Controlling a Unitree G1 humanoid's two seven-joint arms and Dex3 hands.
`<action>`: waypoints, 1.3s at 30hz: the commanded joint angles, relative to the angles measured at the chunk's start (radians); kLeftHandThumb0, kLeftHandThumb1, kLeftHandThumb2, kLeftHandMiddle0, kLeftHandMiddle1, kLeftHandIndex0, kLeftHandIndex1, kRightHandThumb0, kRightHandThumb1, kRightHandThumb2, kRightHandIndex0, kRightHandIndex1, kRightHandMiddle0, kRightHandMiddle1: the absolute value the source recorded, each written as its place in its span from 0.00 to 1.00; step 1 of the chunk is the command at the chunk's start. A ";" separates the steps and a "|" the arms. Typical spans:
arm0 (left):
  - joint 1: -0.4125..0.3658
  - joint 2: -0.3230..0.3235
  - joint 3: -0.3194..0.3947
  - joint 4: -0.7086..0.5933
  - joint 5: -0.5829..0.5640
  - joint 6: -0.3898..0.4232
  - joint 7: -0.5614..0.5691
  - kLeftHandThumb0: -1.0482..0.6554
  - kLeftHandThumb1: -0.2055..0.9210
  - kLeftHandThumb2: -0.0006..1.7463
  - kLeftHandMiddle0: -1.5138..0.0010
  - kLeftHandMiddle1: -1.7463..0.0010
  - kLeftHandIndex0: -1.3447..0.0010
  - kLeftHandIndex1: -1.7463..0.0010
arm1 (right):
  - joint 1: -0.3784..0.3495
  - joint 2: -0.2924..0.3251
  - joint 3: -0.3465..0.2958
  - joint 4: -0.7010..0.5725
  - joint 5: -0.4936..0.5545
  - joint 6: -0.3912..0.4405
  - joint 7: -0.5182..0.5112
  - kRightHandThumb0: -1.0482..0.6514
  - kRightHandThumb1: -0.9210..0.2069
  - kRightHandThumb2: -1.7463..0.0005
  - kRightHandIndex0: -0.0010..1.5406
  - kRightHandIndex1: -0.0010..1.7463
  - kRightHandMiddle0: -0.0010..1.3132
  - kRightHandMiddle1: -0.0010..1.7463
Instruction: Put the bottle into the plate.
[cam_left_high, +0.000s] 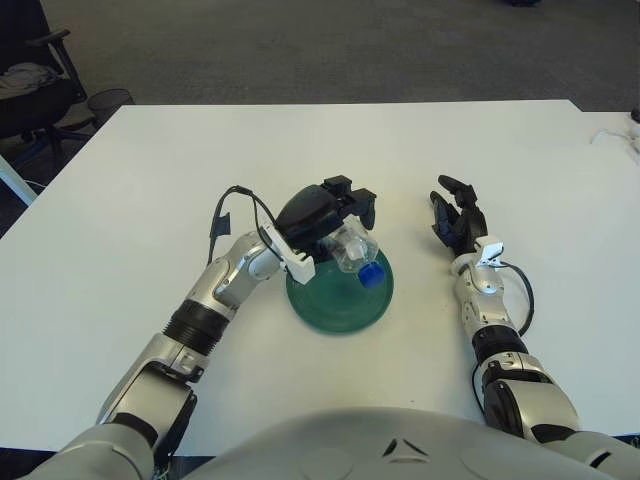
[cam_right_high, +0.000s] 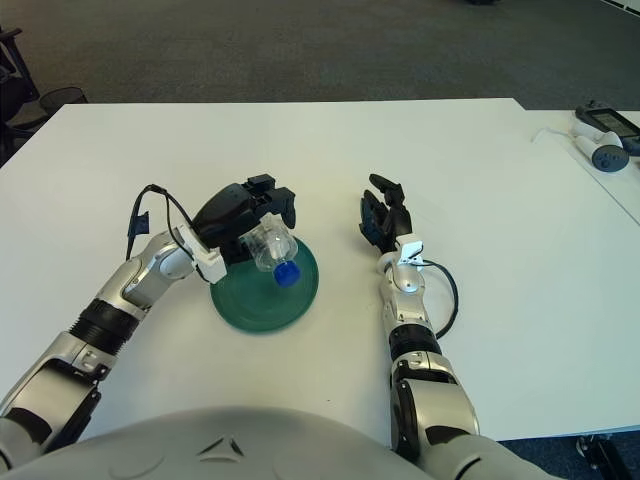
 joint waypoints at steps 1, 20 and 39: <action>-0.032 0.032 -0.007 0.025 0.048 -0.047 0.056 0.61 0.27 0.89 0.47 0.04 0.59 0.00 | 0.124 0.021 -0.002 0.111 0.007 0.148 -0.005 0.31 0.07 0.65 0.24 0.00 0.00 0.43; -0.094 0.087 -0.042 0.078 0.079 -0.210 0.079 0.61 0.27 0.90 0.48 0.02 0.59 0.00 | 0.123 0.024 -0.003 0.107 0.009 0.159 -0.006 0.31 0.07 0.64 0.24 0.00 0.00 0.43; -0.126 0.195 -0.072 0.040 0.131 -0.238 -0.044 0.36 0.75 0.46 0.76 0.12 0.76 0.16 | 0.125 0.021 -0.004 0.105 0.013 0.158 0.004 0.31 0.07 0.64 0.24 0.00 0.00 0.43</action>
